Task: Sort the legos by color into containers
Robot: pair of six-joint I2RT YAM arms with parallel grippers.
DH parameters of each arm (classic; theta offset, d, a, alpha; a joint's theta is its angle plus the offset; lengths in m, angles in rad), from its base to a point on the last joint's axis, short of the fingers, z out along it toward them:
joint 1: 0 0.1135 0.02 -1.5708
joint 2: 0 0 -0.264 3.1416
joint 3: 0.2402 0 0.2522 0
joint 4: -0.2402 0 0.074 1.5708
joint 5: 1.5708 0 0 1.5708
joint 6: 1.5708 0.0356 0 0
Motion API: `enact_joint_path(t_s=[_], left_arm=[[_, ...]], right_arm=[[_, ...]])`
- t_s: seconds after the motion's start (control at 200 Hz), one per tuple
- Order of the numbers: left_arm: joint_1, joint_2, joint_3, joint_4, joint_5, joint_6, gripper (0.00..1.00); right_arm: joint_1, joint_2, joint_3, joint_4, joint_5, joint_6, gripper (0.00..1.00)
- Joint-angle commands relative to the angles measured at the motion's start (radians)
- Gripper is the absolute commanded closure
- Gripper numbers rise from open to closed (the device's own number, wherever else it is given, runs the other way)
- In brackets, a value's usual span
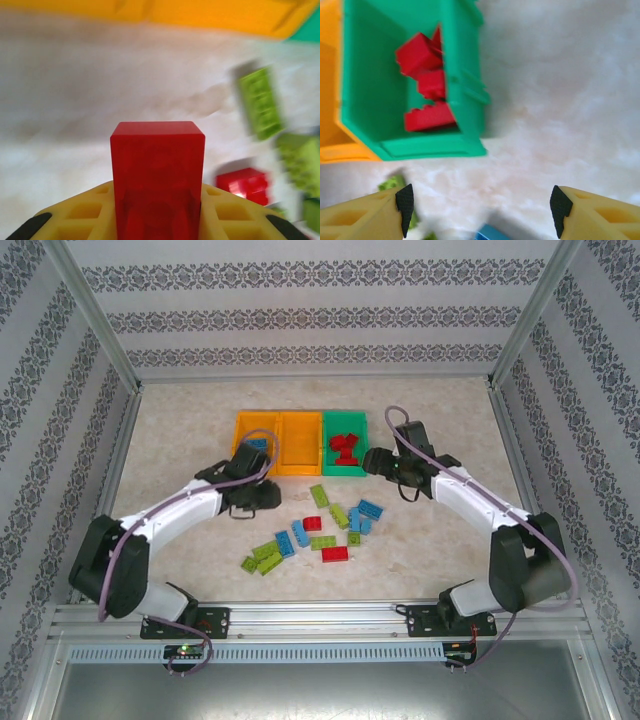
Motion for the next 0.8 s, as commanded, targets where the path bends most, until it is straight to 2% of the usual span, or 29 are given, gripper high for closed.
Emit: enact_joint_path(t_s=[0.0,0.075,0.18,0.385,0.515,0.794], left_arm=[[-0.032,0.091,0.135,0.074,0.119,0.052,0.78],[-0.045,0.172,0.23,0.083,0.154,0.064,0.79],[-0.06,0.271,0.358,0.081,0.18,0.075,0.8],[-0.066,0.45,0.607,0.054,0.217,0.089,0.79],[-0.068,0.568,0.764,0.024,0.245,0.084,0.79],[-0.068,0.76,0.993,-0.072,0.183,0.043,0.74]], right_arm=[[0.006,-0.044,-0.078,0.021,0.014,-0.003,0.25],[0.042,-0.066,-0.125,0.02,0.017,-0.004,0.25],[0.107,-0.118,-0.175,-0.021,0.102,0.014,0.25],[0.177,-0.257,-0.29,-0.044,0.177,0.11,0.25],[0.259,-0.329,-0.352,-0.045,0.226,0.168,0.24],[0.445,-0.434,-0.447,-0.022,0.358,0.286,0.15]])
